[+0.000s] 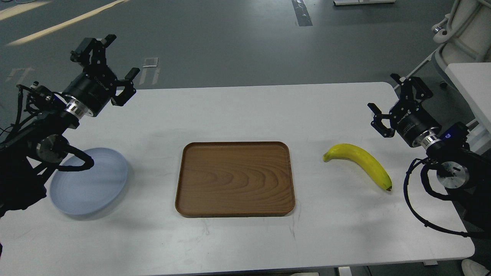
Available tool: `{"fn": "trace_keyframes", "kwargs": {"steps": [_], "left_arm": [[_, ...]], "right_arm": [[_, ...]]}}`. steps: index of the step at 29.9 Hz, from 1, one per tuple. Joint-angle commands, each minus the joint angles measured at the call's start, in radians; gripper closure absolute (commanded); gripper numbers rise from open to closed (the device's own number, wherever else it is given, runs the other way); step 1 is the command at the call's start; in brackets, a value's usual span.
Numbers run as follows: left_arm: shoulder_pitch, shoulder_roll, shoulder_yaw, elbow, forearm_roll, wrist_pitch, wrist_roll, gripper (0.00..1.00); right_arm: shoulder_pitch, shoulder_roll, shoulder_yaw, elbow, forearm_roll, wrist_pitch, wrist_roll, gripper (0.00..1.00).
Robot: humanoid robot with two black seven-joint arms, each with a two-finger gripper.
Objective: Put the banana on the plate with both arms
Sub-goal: 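Move the left gripper outward and down toward the light blue plate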
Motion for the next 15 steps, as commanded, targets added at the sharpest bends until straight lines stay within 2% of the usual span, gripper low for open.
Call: {"fn": "trace_keyframes", "kwargs": {"steps": [1, 11, 15], "left_arm": [[0.004, -0.001, 0.003, -0.001, 0.003, 0.000, -0.001, 0.00], [0.006, 0.016, 0.009, 0.008, 0.002, 0.000, 0.006, 0.00], [-0.011, 0.082, 0.012, -0.003, 0.055, 0.000, 0.000, 0.00]], "right_arm": [[0.004, 0.001, 0.000, -0.001, -0.001, 0.000, 0.000, 0.00], [0.014, -0.010, -0.002, -0.015, -0.003, 0.000, 0.000, 0.00], [0.019, -0.010, -0.005, -0.015, -0.008, 0.000, 0.000, 0.00]]}}
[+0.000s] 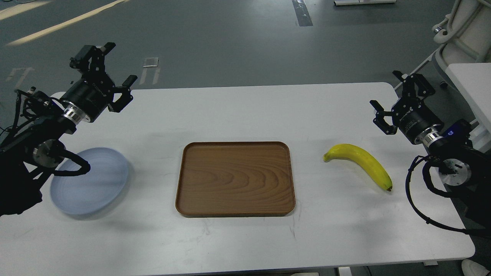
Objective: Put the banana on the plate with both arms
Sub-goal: 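Move the left gripper outward and down toward the light blue plate, then grasp the edge of the light blue plate with the left gripper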
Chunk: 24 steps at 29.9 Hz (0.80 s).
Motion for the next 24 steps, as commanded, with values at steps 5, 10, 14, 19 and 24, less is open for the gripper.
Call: {"fn": "trace_keyframes", "kwargs": {"steps": [5, 10, 14, 19, 24], "left_arm": [[-0.084, 0.198, -0.003, -0.186, 0.334, 0.000, -0.010, 0.00], [-0.153, 0.395, -0.004, -0.439, 0.846, 0.000, -0.010, 0.00], [-0.147, 0.478, 0.002, -0.510, 1.111, 0.000, -0.010, 0.00], [-0.093, 0.544, 0.088, -0.498, 1.421, 0.000, -0.010, 0.00], [-0.050, 0.578, 0.246, -0.411, 1.482, 0.094, -0.010, 0.00]], "right_arm": [[0.023, 0.000, -0.043, 0.000, -0.007, 0.000, 0.000, 0.00], [0.027, 0.000, -0.052, 0.000, -0.007, 0.000, 0.000, 0.00], [0.027, 0.004, -0.054, 0.000, -0.010, 0.000, 0.000, 0.00], [0.027, 0.008, -0.054, 0.002, -0.012, 0.000, 0.000, 0.00], [0.029, 0.009, -0.054, 0.002, -0.012, 0.000, 0.000, 0.00]]}}
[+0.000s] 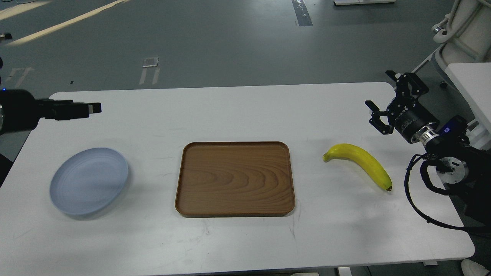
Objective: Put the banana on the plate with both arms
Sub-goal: 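Grasp the edge of the light blue plate with the left gripper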
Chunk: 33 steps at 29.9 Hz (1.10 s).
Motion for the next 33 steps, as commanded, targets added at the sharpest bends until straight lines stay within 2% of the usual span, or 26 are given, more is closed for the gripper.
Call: {"fn": "trace_keyframes", "kwargs": {"steps": [1, 6, 11, 20, 26, 28, 32, 33], "left_arm": [[0.022, 0.007, 0.107, 0.071, 0.016, 0.078, 0.000, 0.00], [0.049, -0.013, 0.201, 0.156, -0.053, 0.147, 0.000, 0.02], [0.121, -0.062, 0.203, 0.228, -0.147, 0.157, 0.000, 0.04], [0.198, -0.157, 0.204, 0.373, -0.150, 0.212, 0.000, 0.11], [0.209, -0.182, 0.204, 0.404, -0.161, 0.212, 0.000, 0.14], [0.224, -0.183, 0.204, 0.407, -0.176, 0.212, 0.000, 0.21], [0.233, -0.185, 0.206, 0.406, -0.205, 0.209, 0.000, 0.26], [0.236, -0.185, 0.209, 0.406, -0.211, 0.209, 0.000, 0.34]], "right_arm": [[0.001, 0.002, 0.000, 0.000, 0.000, 0.000, 0.000, 0.00], [0.004, 0.002, 0.002, 0.001, 0.000, 0.000, 0.000, 0.00], [0.006, 0.000, 0.002, 0.003, 0.000, 0.000, 0.000, 0.00], [0.004, 0.000, 0.000, 0.003, 0.000, 0.000, 0.000, 0.00], [0.001, 0.000, 0.000, 0.001, 0.000, 0.000, 0.000, 0.00], [0.001, 0.000, 0.000, 0.001, -0.002, 0.000, 0.000, 0.00], [0.001, 0.000, 0.000, 0.001, -0.002, 0.000, 0.000, 0.00], [0.000, 0.000, 0.000, 0.001, -0.002, 0.000, 0.000, 0.00]]}}
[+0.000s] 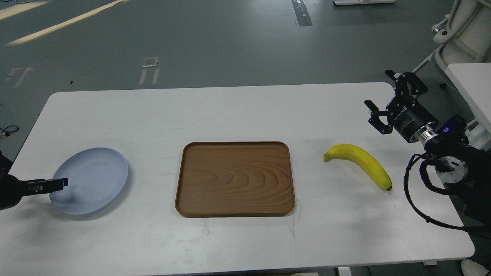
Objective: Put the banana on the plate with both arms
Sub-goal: 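Grasp the edge of the light blue plate with the left gripper, then lift the plate with the left gripper and lower it onto the wooden tray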
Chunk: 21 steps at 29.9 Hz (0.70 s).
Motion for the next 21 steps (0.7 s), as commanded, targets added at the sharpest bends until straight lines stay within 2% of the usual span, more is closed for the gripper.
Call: {"fn": "trace_keyframes", "kwargs": {"steps": [1, 4, 5, 6, 7, 8, 21], "left_arm": [[0.008, 0.000, 0.006, -0.001, -0.021, -0.003, 0.000, 0.45], [0.008, 0.000, 0.006, -0.001, -0.021, -0.003, 0.000, 0.56], [0.006, 0.000, 0.006, -0.001, -0.023, -0.005, 0.000, 0.70], [0.006, 0.000, 0.006, -0.003, -0.023, -0.003, 0.000, 0.89], [0.006, 0.000, 0.004, -0.001, -0.024, -0.002, 0.000, 0.98], [0.005, 0.000, 0.004, -0.001, -0.029, 0.000, 0.000, 1.00], [-0.014, 0.004, 0.003, -0.001, -0.075, -0.003, 0.000, 1.00]], "right_arm": [[-0.002, 0.000, 0.000, -0.002, 0.000, 0.000, 0.000, 0.00], [-0.002, 0.000, 0.000, -0.002, 0.000, 0.000, 0.000, 0.00], [-0.002, 0.000, 0.000, -0.002, 0.000, 0.000, 0.000, 0.00], [-0.003, 0.000, -0.001, -0.002, 0.000, 0.000, 0.000, 0.00], [-0.003, 0.000, -0.001, -0.002, 0.000, 0.000, 0.000, 0.00], [-0.003, 0.000, -0.001, -0.002, 0.000, 0.000, 0.000, 0.00], [-0.002, 0.002, -0.001, 0.000, -0.004, 0.000, 0.000, 0.00]]}}
